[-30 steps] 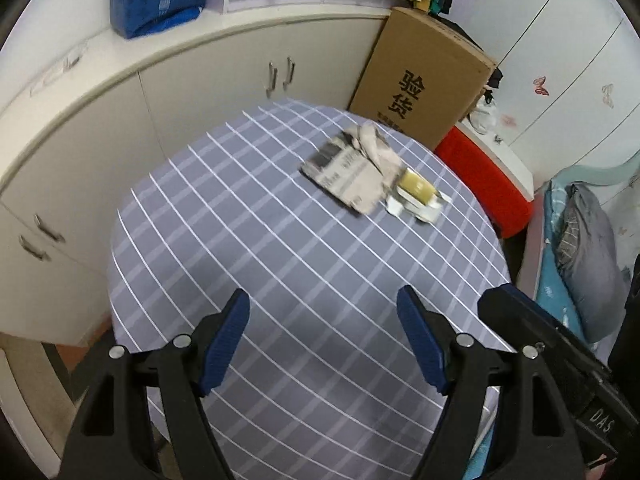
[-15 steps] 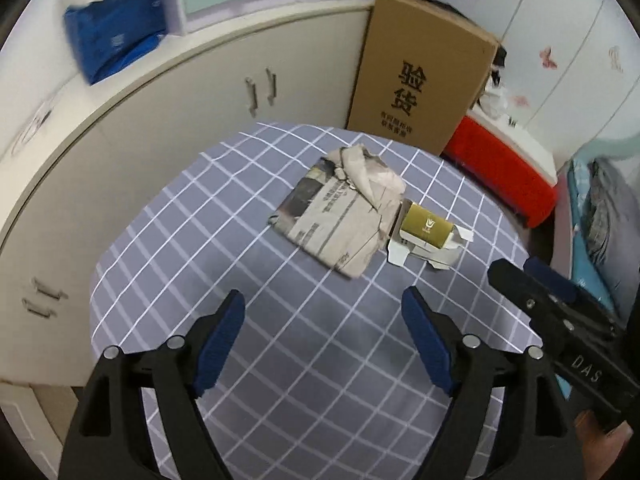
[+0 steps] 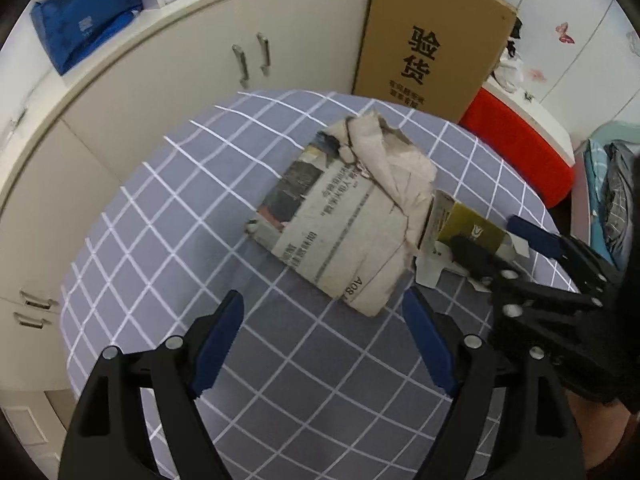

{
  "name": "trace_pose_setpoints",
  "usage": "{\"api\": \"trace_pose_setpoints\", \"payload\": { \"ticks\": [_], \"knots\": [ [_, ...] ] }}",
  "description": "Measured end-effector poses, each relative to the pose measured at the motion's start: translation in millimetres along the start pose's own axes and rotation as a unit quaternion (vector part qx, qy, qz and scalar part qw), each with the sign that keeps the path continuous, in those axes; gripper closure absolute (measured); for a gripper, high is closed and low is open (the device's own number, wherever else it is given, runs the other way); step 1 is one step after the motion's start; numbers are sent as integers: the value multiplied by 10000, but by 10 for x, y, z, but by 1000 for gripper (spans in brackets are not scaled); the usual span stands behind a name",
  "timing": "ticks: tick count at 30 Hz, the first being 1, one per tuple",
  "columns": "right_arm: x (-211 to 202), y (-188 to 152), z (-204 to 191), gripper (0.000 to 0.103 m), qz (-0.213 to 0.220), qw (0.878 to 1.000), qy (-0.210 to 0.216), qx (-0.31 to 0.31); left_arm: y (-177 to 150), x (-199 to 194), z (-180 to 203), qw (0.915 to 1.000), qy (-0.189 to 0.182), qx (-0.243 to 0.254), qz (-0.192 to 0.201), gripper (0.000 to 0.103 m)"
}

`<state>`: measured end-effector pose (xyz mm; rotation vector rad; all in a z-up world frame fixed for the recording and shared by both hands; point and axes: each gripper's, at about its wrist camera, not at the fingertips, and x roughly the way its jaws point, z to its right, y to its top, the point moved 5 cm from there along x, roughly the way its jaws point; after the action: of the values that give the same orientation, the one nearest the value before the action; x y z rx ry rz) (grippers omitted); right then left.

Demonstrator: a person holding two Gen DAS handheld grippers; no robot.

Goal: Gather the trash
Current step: 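Grasp the newspaper with the left gripper while the right grasps the green-white box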

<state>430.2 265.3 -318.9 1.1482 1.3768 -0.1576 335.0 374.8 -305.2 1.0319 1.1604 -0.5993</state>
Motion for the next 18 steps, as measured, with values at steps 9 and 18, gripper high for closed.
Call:
{"api": "trace_pose_setpoints", "payload": {
  "ticks": [9, 18],
  "knots": [
    [111, 38, -7, 44, -77, 9997, 32, -249, -9, 154, 99, 9997, -92, 239, 20, 23],
    [-65, -83, 211, 55, -108, 9997, -9, 201, 73, 296, 351, 9933, 416, 1031, 320, 23]
  ]
}}
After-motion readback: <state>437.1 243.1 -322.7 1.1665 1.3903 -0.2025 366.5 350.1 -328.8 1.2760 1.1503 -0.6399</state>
